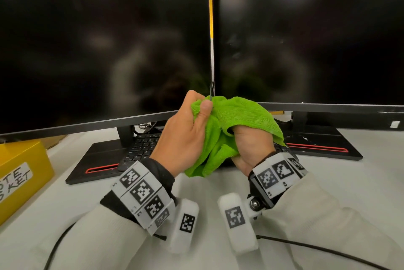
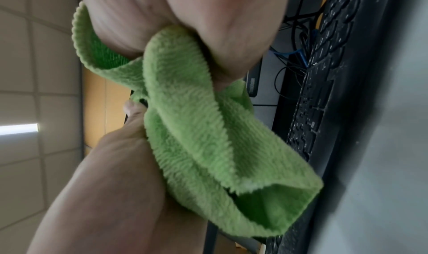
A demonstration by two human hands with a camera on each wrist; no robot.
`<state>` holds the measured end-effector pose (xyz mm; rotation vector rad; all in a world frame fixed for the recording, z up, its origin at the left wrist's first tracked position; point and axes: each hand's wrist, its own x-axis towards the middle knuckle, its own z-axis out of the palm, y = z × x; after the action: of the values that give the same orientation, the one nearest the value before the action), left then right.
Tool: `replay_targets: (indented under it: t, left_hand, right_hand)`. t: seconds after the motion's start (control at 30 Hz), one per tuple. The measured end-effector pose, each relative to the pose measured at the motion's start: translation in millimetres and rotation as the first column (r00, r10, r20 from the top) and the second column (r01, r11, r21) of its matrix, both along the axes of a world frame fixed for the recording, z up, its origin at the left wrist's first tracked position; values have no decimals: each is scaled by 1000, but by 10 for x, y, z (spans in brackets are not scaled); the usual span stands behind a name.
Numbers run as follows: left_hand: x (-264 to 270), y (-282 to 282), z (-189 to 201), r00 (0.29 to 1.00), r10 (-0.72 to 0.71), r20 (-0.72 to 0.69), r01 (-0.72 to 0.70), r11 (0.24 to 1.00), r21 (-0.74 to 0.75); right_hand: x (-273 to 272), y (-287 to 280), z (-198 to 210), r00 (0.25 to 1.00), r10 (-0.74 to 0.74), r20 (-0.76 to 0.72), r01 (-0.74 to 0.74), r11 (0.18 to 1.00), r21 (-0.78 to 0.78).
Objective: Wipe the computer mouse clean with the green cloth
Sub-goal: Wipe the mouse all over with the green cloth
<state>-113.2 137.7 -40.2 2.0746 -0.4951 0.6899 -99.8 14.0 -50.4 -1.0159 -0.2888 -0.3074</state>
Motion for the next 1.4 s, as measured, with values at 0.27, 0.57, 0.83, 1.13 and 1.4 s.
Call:
replay_targets:
  t: [0.27,0.57,0.83,1.13,1.4]
  left_hand:
    - [93,91,8,969,185,161,-159,974,-162]
    - [189,128,-15,993,22,116,16,947,-320]
    - [25,-63,-43,935,-299,-191,191,878,-438]
    - [57,-112,25,786,-270,-556,-93,838,-538]
    - [130,67,-4,974,-117,-193,36,924,-380]
  right_hand:
    - [7,104,-99,987,81,-135,-101,984,-148]
    - [76,220,-146,946,319,-56,-322,945,-62]
    - [207,-20,-28,967,153,-201,-125,981,148]
    - [128,-123,7,987,-18,-157,18,1000,-1]
    - [95,-232,-11,963,-108,-247,52,973,-224]
